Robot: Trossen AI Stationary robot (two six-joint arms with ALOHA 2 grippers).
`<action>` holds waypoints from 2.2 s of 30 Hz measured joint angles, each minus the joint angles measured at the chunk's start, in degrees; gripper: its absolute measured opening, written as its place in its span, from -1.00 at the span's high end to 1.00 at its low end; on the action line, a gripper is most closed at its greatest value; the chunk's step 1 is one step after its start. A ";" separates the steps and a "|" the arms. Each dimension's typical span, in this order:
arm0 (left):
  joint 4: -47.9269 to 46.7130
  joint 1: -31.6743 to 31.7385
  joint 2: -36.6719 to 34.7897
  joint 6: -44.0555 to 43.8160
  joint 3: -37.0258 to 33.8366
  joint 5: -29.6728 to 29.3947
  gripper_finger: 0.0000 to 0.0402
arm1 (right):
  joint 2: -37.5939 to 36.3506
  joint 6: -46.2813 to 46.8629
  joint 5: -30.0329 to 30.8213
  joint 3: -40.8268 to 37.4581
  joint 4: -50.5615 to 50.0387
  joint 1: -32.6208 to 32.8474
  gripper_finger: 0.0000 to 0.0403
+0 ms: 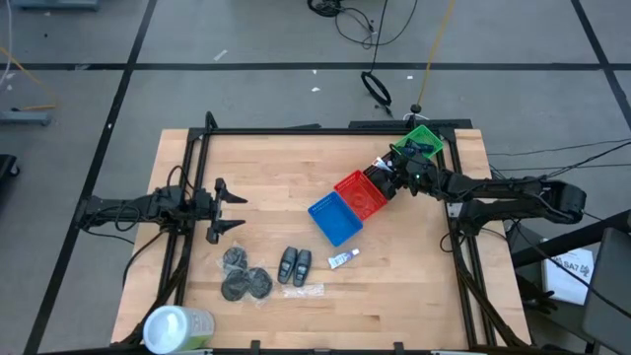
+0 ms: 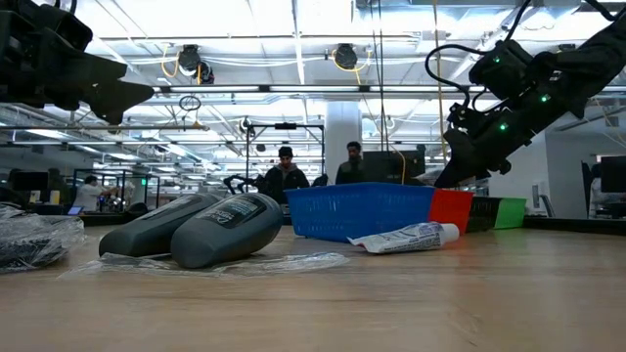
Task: Pick & Place Travel size toiletries
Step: Put the bottom toothpaste into the black bin, then put the toothpaste into the black bin
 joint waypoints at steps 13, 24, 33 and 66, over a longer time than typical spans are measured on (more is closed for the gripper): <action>0.00 0.00 -0.01 0.00 0.01 0.00 -0.41 | -0.02 1.51 0.00 0.00 -1.57 0.00 0.54; 0.00 0.00 -0.01 -0.07 0.00 0.00 -0.41 | -0.02 1.51 0.00 0.00 -1.57 0.00 0.33; 0.00 -0.01 0.01 -0.02 0.00 0.00 -0.41 | -0.02 1.07 -7.93 0.00 3.75 2.07 0.32; 0.00 -0.01 0.01 -0.02 0.02 0.00 -0.41 | 6.01 -0.03 -13.27 0.00 29.85 37.62 0.35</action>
